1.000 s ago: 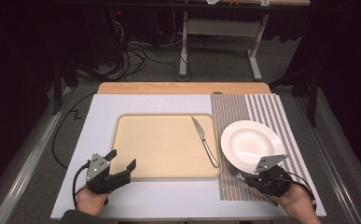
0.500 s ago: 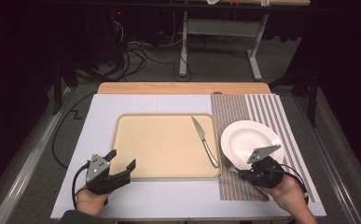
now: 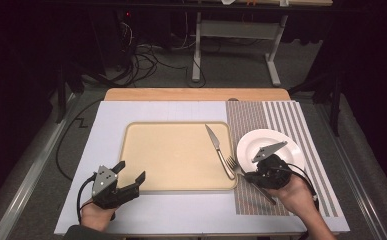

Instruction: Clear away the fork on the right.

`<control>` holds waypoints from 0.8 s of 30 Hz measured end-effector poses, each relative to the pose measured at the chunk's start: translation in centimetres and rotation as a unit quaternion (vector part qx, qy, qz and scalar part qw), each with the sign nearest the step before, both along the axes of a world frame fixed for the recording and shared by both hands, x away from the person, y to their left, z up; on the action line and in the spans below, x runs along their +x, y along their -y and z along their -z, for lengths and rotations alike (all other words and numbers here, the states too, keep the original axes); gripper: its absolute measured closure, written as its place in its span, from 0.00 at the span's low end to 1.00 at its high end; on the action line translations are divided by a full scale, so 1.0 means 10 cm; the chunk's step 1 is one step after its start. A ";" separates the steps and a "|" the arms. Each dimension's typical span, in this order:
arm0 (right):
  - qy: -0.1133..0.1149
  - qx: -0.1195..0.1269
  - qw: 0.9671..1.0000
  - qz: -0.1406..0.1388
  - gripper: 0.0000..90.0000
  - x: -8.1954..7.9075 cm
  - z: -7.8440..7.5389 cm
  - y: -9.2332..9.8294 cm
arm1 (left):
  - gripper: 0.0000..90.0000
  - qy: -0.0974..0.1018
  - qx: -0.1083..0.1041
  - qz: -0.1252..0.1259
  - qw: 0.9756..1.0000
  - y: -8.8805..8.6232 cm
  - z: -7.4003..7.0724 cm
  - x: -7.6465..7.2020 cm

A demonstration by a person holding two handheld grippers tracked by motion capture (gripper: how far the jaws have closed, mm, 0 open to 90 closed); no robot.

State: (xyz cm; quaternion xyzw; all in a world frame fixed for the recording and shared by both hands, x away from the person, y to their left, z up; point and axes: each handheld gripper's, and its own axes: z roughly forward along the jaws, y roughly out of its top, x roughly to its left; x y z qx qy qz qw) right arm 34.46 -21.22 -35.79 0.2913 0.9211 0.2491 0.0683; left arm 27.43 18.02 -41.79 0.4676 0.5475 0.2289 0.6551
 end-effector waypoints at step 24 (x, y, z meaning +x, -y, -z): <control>-0.023 0.013 1.000 0.008 0.96 0.24 0.00 -0.38 | 0.26 0.002 -0.005 -0.010 1.000 -0.04 0.01 0.02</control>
